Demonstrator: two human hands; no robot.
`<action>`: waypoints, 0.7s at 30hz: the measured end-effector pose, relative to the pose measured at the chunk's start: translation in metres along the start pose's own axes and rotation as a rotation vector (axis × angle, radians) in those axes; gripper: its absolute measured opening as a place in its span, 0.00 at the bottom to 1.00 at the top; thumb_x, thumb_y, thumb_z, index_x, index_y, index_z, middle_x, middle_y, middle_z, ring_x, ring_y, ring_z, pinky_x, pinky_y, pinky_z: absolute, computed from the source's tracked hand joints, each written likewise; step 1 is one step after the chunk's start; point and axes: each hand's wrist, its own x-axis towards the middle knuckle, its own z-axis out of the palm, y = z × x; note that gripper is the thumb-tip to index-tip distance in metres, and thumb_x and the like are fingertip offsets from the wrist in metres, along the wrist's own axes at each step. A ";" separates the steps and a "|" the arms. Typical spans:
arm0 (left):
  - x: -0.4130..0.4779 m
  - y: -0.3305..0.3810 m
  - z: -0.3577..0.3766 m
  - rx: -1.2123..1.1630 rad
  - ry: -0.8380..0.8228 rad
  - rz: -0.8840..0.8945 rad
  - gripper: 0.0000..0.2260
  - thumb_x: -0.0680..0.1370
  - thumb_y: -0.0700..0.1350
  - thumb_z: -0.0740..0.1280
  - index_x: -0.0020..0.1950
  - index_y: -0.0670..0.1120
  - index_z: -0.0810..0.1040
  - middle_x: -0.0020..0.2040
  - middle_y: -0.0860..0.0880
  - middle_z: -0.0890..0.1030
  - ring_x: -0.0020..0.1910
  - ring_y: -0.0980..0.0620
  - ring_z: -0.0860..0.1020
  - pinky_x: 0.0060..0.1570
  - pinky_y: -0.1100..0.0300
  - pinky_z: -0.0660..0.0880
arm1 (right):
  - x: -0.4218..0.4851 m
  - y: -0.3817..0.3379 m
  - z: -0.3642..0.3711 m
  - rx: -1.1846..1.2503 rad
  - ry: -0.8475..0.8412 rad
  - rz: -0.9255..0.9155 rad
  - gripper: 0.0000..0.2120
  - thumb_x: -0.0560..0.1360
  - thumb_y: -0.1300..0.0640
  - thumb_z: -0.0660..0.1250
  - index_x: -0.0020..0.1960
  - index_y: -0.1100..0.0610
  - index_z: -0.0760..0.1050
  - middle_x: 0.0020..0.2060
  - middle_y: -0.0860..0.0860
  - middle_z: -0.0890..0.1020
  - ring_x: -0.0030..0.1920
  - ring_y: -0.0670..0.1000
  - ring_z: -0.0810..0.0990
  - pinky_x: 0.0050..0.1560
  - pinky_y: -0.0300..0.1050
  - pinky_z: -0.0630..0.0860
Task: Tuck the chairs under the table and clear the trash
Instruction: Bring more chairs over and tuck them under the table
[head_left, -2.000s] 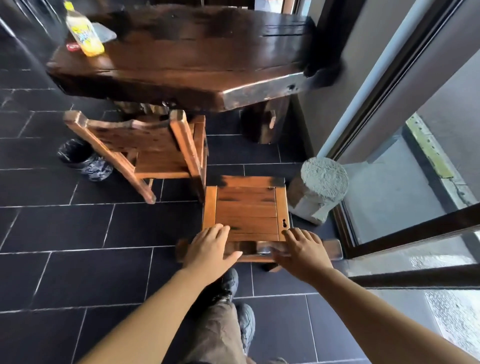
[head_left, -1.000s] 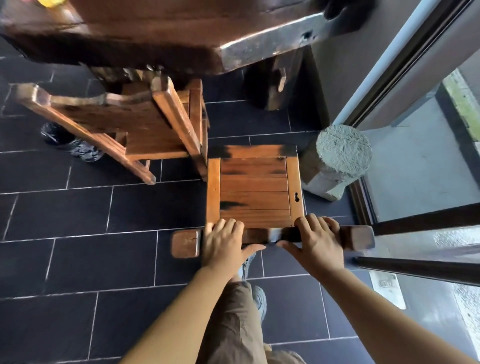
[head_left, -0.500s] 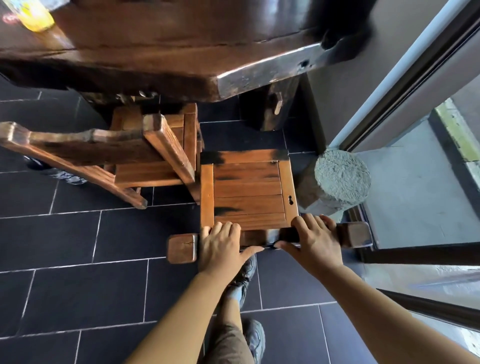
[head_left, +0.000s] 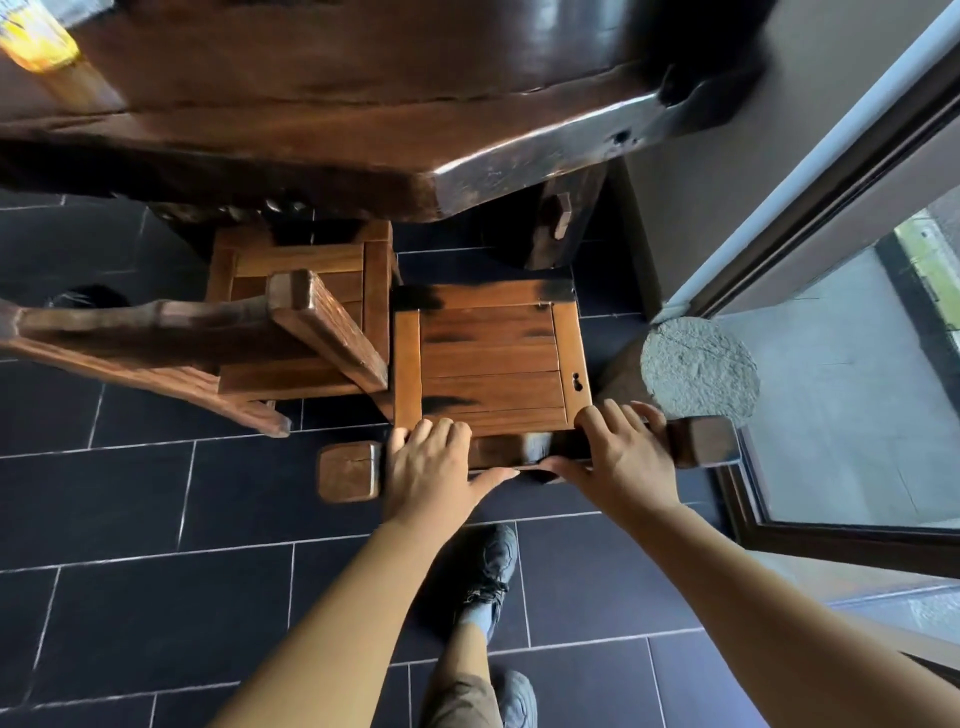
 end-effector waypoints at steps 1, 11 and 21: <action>0.007 -0.003 0.001 0.003 0.002 0.003 0.30 0.70 0.75 0.59 0.44 0.48 0.77 0.42 0.50 0.80 0.45 0.46 0.77 0.47 0.49 0.66 | 0.007 0.000 0.000 -0.001 -0.004 -0.001 0.26 0.65 0.35 0.75 0.45 0.56 0.74 0.41 0.52 0.77 0.43 0.59 0.78 0.60 0.57 0.68; 0.080 -0.024 0.002 0.036 -0.015 0.005 0.33 0.71 0.75 0.53 0.49 0.48 0.78 0.46 0.50 0.81 0.48 0.46 0.77 0.52 0.48 0.68 | 0.083 0.008 0.007 -0.015 0.034 -0.030 0.30 0.69 0.28 0.63 0.45 0.57 0.74 0.42 0.53 0.77 0.45 0.60 0.78 0.59 0.57 0.68; 0.137 -0.039 0.008 0.052 0.044 0.038 0.32 0.72 0.75 0.55 0.47 0.47 0.78 0.45 0.49 0.81 0.46 0.45 0.77 0.49 0.49 0.67 | 0.141 0.020 0.013 -0.075 0.049 -0.042 0.30 0.69 0.26 0.59 0.46 0.55 0.72 0.44 0.52 0.77 0.46 0.58 0.78 0.57 0.55 0.66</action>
